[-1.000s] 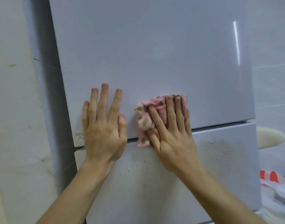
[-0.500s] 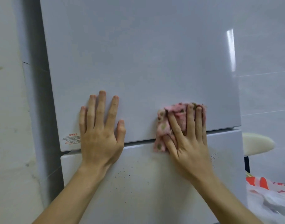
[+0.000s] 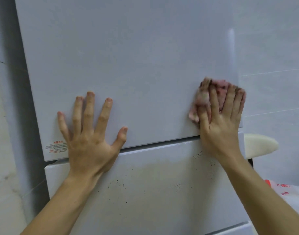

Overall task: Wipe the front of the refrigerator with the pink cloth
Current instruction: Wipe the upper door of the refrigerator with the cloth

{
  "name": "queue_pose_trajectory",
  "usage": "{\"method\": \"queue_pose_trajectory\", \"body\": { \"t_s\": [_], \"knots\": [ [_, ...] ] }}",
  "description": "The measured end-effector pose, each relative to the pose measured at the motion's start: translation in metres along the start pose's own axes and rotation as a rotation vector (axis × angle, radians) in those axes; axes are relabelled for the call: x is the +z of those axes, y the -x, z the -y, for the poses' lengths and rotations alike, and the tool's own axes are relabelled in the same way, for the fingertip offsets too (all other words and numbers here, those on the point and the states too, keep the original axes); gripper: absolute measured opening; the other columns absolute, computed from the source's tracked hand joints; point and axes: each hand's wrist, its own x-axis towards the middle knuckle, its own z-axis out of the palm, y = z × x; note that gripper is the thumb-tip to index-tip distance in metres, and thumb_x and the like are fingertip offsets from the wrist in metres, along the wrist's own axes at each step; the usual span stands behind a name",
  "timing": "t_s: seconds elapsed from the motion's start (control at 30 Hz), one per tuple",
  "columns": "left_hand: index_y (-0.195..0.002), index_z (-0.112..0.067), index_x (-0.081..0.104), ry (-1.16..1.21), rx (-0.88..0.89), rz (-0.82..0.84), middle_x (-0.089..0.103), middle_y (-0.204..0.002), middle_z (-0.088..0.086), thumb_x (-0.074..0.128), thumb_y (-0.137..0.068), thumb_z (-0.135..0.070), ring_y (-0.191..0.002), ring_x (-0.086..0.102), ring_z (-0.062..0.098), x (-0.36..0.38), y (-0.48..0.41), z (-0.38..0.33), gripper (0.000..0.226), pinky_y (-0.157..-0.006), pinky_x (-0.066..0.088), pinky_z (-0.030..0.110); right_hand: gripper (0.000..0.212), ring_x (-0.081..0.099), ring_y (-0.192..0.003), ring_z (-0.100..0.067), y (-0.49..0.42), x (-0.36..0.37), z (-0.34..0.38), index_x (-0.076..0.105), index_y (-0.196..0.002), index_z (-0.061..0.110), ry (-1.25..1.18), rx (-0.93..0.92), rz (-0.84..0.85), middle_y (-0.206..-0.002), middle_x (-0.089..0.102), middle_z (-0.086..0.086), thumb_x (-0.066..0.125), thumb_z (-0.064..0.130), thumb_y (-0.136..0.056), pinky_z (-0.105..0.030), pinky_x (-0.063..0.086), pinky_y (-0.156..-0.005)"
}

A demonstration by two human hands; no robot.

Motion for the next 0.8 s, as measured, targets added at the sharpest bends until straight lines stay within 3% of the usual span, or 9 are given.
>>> {"method": "queue_pose_trajectory", "body": {
  "t_s": [0.1,0.23,0.33,0.4,0.47,0.53,0.63,0.73,0.8],
  "knots": [
    [-0.163,-0.026,0.036,0.001,0.003,-0.015,0.022,-0.173,0.009,0.042,-0.101,-0.064,-0.16,0.019,0.033,0.001,0.0,0.0,0.073,-0.123,0.01,0.07,0.062,0.001,-0.16,-0.047,0.046,-0.011,-0.025,0.029,-0.165,0.017,0.042,-0.056,0.059,-0.172,0.007,-0.028,0.036,0.044,-0.109,-0.058,0.0,-0.131],
    [-0.162,-0.025,0.037,0.001,0.008,-0.033,0.023,-0.172,0.01,0.042,-0.101,-0.064,-0.159,0.021,0.034,0.003,0.0,0.001,0.072,-0.122,0.011,0.071,0.046,0.015,-0.152,-0.063,0.006,-0.011,-0.042,0.046,-0.153,0.006,0.114,-0.235,0.058,-0.165,0.029,-0.03,0.037,0.031,-0.115,-0.076,0.02,-0.119],
    [-0.162,-0.025,0.037,-0.013,0.005,-0.038,0.024,-0.172,0.01,0.042,-0.101,-0.063,-0.159,0.022,0.034,0.004,0.0,0.0,0.072,-0.122,0.013,0.072,0.058,0.024,-0.158,-0.029,-0.057,-0.023,-0.025,0.021,-0.165,0.033,-0.103,0.002,0.056,-0.173,0.021,-0.001,0.033,0.053,-0.112,-0.054,0.027,-0.126],
    [-0.162,-0.024,0.037,-0.012,0.009,-0.035,0.024,-0.172,0.011,0.043,-0.101,-0.063,-0.159,0.023,0.035,0.004,0.0,-0.001,0.073,-0.122,0.013,0.072,0.062,0.046,-0.142,-0.037,-0.078,-0.023,-0.016,0.008,-0.165,0.045,-0.173,0.225,0.068,-0.169,0.026,-0.002,0.03,0.059,-0.109,-0.05,0.038,-0.113],
    [-0.162,-0.024,0.037,-0.01,0.012,-0.037,0.024,-0.172,0.011,0.043,-0.1,-0.062,-0.158,0.023,0.035,0.003,0.0,-0.001,0.073,-0.122,0.013,0.072,0.062,0.054,-0.127,-0.046,-0.079,-0.027,-0.007,0.002,-0.164,0.048,-0.187,0.3,0.074,-0.164,0.03,-0.008,0.03,0.056,-0.11,-0.052,0.043,-0.101],
    [-0.161,-0.023,0.038,-0.009,0.005,-0.045,0.024,-0.172,0.011,0.044,-0.1,-0.062,-0.158,0.024,0.035,0.003,0.0,-0.001,0.073,-0.122,0.012,0.071,0.063,0.051,-0.125,-0.048,-0.059,-0.026,-0.008,0.003,-0.168,0.034,-0.189,0.286,0.049,-0.166,0.028,-0.014,0.03,0.048,-0.113,-0.053,0.044,-0.095],
    [-0.162,-0.023,0.038,-0.018,0.009,-0.054,0.023,-0.172,0.01,0.042,-0.1,-0.062,-0.158,0.024,0.035,0.004,0.0,-0.001,0.073,-0.122,0.013,0.071,0.055,0.05,-0.119,-0.054,0.004,-0.016,-0.019,0.023,-0.164,0.001,-0.104,0.291,0.065,-0.162,0.026,-0.038,0.025,0.028,-0.116,-0.06,0.045,-0.091],
    [-0.162,-0.022,0.036,-0.028,0.006,-0.049,0.023,-0.172,0.011,0.04,-0.101,-0.063,-0.158,0.024,0.035,0.003,0.0,0.0,0.074,-0.122,0.012,0.072,0.074,0.025,-0.147,-0.054,0.031,-0.017,-0.02,0.016,-0.166,0.009,-0.066,0.361,0.134,-0.164,0.014,-0.038,0.024,0.051,-0.105,-0.063,0.022,-0.123],
    [-0.163,-0.022,0.036,-0.024,0.005,-0.032,0.023,-0.172,0.011,0.042,-0.1,-0.063,-0.159,0.023,0.035,0.002,-0.001,0.0,0.075,-0.122,0.01,0.072,0.079,0.001,-0.157,-0.053,0.015,-0.02,-0.014,0.015,-0.167,0.017,-0.052,0.275,0.142,-0.169,0.0,-0.034,0.026,0.059,-0.101,-0.062,0.006,-0.128]
  ]
}}
